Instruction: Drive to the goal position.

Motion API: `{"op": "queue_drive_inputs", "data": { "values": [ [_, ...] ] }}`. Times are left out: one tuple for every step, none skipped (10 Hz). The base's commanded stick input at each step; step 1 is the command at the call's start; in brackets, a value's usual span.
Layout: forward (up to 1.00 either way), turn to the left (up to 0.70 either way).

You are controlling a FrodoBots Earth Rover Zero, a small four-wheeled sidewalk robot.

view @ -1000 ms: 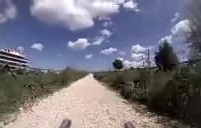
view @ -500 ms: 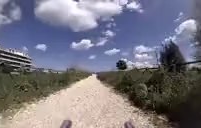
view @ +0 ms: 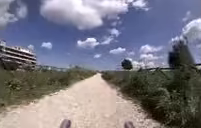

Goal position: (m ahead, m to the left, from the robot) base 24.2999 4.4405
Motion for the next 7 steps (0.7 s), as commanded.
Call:
{"op": "queue_drive_inputs", "data": {
  "values": [
    [0.85,0.00],
    [0.85,0.00],
    [0.85,0.00],
    [0.85,0.00],
    [0.85,0.00],
    [0.85,0.00],
    [0.85,0.00]
  ]
}}
